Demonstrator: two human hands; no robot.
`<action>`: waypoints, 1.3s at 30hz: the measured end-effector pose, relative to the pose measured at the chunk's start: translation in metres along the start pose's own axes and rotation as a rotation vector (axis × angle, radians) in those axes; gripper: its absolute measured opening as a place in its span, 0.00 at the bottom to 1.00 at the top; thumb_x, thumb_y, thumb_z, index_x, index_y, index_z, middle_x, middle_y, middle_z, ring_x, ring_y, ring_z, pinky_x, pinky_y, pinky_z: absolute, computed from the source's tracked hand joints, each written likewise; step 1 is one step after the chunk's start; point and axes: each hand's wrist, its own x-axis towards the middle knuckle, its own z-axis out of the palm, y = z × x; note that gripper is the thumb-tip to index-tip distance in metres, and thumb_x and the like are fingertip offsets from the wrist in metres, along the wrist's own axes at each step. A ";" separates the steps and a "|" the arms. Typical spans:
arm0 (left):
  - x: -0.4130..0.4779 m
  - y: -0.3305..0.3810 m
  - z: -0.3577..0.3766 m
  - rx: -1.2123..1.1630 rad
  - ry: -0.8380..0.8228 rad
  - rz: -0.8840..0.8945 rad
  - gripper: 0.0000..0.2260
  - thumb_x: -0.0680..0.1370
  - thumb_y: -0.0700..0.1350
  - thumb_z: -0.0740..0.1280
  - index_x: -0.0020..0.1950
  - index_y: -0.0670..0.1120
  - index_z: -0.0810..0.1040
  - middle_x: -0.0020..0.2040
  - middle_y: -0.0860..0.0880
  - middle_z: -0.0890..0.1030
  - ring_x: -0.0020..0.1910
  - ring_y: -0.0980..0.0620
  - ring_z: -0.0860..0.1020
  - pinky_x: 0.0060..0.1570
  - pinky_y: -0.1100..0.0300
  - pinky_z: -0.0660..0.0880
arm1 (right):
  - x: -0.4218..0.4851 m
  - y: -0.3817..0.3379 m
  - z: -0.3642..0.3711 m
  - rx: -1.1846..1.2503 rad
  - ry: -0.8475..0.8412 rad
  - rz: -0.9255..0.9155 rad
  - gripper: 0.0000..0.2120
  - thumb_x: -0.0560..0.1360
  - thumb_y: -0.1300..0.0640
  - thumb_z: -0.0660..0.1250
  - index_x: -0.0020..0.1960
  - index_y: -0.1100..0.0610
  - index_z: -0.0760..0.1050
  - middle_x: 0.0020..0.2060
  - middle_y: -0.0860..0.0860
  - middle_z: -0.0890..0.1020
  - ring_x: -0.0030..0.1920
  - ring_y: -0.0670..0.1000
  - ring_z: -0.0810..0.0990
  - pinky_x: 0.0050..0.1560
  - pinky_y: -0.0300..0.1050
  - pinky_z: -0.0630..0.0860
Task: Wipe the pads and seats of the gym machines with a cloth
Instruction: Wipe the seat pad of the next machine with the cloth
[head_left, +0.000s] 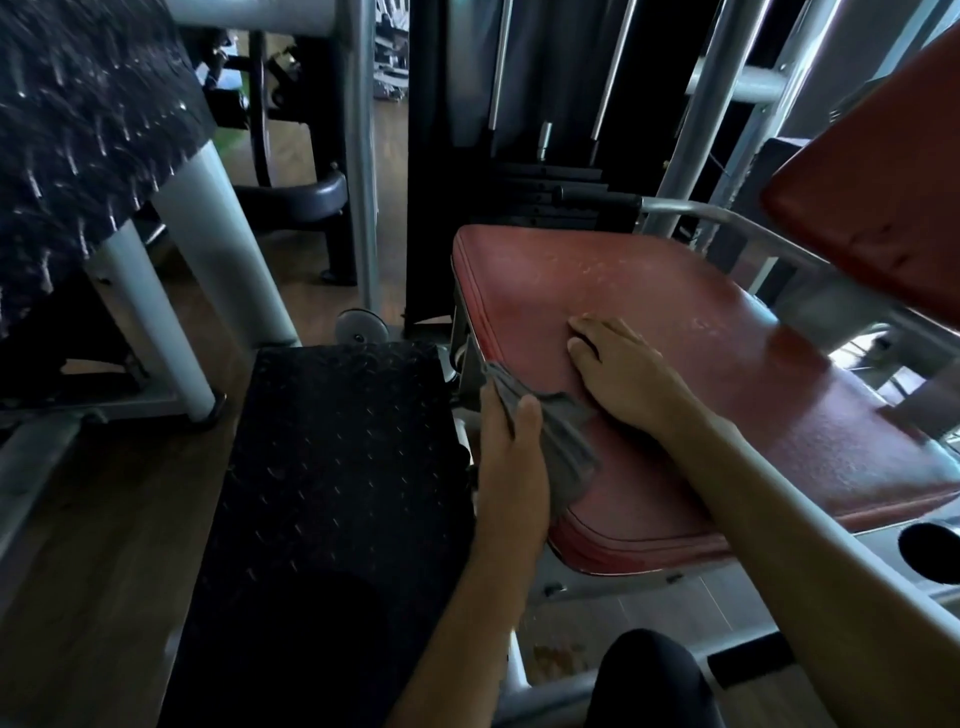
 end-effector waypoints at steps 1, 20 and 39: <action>-0.015 -0.003 0.001 -0.042 -0.012 0.012 0.26 0.82 0.59 0.57 0.80 0.58 0.58 0.74 0.52 0.70 0.70 0.52 0.73 0.71 0.49 0.70 | 0.000 0.000 0.001 0.000 0.011 0.001 0.23 0.83 0.46 0.51 0.76 0.50 0.62 0.76 0.48 0.63 0.75 0.52 0.62 0.75 0.52 0.59; 0.028 0.003 0.003 0.063 0.017 0.002 0.27 0.83 0.55 0.58 0.81 0.53 0.54 0.78 0.46 0.64 0.74 0.45 0.68 0.73 0.45 0.66 | -0.004 -0.004 0.003 -0.033 0.022 0.018 0.23 0.83 0.46 0.50 0.77 0.50 0.61 0.77 0.47 0.62 0.75 0.53 0.62 0.73 0.53 0.58; 0.067 -0.001 -0.001 0.087 -0.001 0.029 0.35 0.75 0.61 0.57 0.80 0.49 0.59 0.75 0.44 0.69 0.71 0.45 0.71 0.72 0.46 0.68 | -0.006 -0.003 0.005 -0.026 0.060 0.006 0.22 0.83 0.47 0.51 0.75 0.50 0.64 0.76 0.48 0.65 0.74 0.54 0.65 0.73 0.52 0.61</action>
